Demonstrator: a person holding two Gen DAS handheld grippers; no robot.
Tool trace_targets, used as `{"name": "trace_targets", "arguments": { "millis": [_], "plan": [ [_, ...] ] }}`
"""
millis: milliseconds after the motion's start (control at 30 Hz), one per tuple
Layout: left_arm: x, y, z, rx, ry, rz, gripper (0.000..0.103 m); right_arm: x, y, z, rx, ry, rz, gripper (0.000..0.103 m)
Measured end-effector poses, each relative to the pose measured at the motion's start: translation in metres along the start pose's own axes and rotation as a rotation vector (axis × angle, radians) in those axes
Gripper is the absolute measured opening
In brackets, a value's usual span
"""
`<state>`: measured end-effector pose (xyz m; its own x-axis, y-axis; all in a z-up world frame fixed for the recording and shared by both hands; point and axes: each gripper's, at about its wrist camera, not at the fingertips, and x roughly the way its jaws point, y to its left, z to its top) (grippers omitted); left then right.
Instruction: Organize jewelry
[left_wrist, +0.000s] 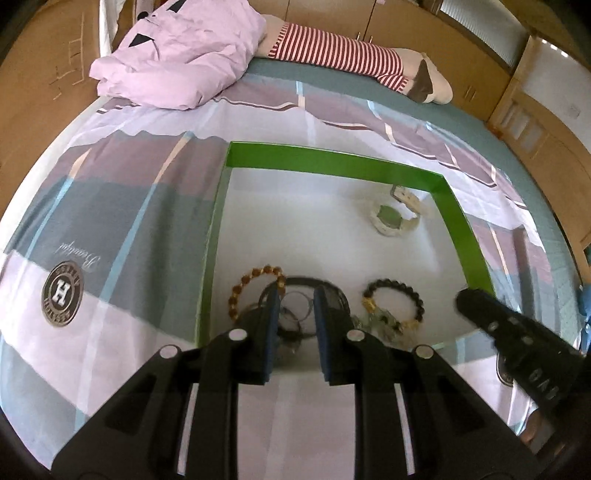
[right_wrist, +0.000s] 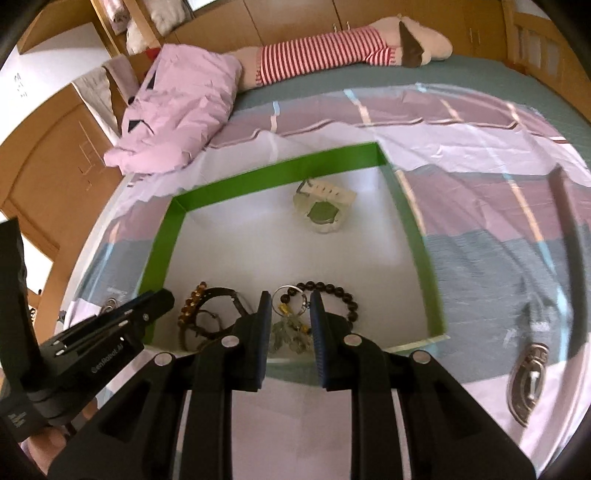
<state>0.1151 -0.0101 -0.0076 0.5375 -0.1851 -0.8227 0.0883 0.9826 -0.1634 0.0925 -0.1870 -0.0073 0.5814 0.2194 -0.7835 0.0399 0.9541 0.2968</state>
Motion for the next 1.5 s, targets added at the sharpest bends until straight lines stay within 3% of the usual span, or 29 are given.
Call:
{"name": "trace_targets", "arguments": {
  "millis": [100, 300, 400, 500, 567, 633, 667, 700, 833, 1100, 1367, 1500],
  "plan": [
    [0.014, 0.001, 0.006, 0.010, 0.009, 0.020, 0.019, 0.014, 0.001, 0.002, -0.010, 0.018, -0.030, 0.021],
    [0.017, 0.009, 0.008, -0.028, 0.028, -0.015, 0.020, 0.019, 0.003, 0.009, 0.002, 0.027, -0.029, 0.023],
    [0.009, 0.005, 0.006, -0.005, -0.002, 0.007, 0.057, 0.012, 0.009, 0.008, -0.003, 0.002, -0.047, 0.060],
    [-0.004, -0.004, 0.003, 0.038, -0.052, 0.061, 0.060, 0.000, 0.014, 0.006, -0.027, -0.040, -0.076, 0.064],
    [-0.016, -0.009, 0.000, 0.058, -0.086, 0.093, 0.063, -0.012, 0.012, 0.003, -0.035, -0.082, -0.109, 0.075],
    [-0.032, -0.010, -0.004, 0.060, -0.132, 0.143, 0.079, -0.027, 0.006, 0.001, -0.008, -0.159, -0.158, 0.097],
    [-0.038, -0.008, -0.005, 0.057, -0.148, 0.160, 0.085, -0.032, 0.004, 0.000, 0.004, -0.189, -0.173, 0.102],
    [-0.046, -0.006, -0.008, 0.054, -0.169, 0.175, 0.092, -0.041, 0.001, -0.002, 0.016, -0.226, -0.186, 0.102],
    [-0.065, -0.005, -0.012, 0.061, -0.200, 0.204, 0.101, -0.057, 0.002, -0.003, 0.006, -0.283, -0.225, 0.102],
    [-0.068, -0.016, -0.018, 0.103, -0.176, 0.210, 0.101, -0.048, 0.029, -0.011, -0.195, -0.292, -0.428, 0.102],
    [-0.061, -0.007, -0.017, 0.056, -0.123, 0.162, 0.101, -0.044, 0.018, -0.010, -0.133, -0.238, -0.352, 0.102],
    [-0.060, -0.009, -0.018, 0.063, -0.116, 0.174, 0.101, -0.044, 0.023, -0.013, -0.150, -0.248, -0.378, 0.102]
  ]
}}
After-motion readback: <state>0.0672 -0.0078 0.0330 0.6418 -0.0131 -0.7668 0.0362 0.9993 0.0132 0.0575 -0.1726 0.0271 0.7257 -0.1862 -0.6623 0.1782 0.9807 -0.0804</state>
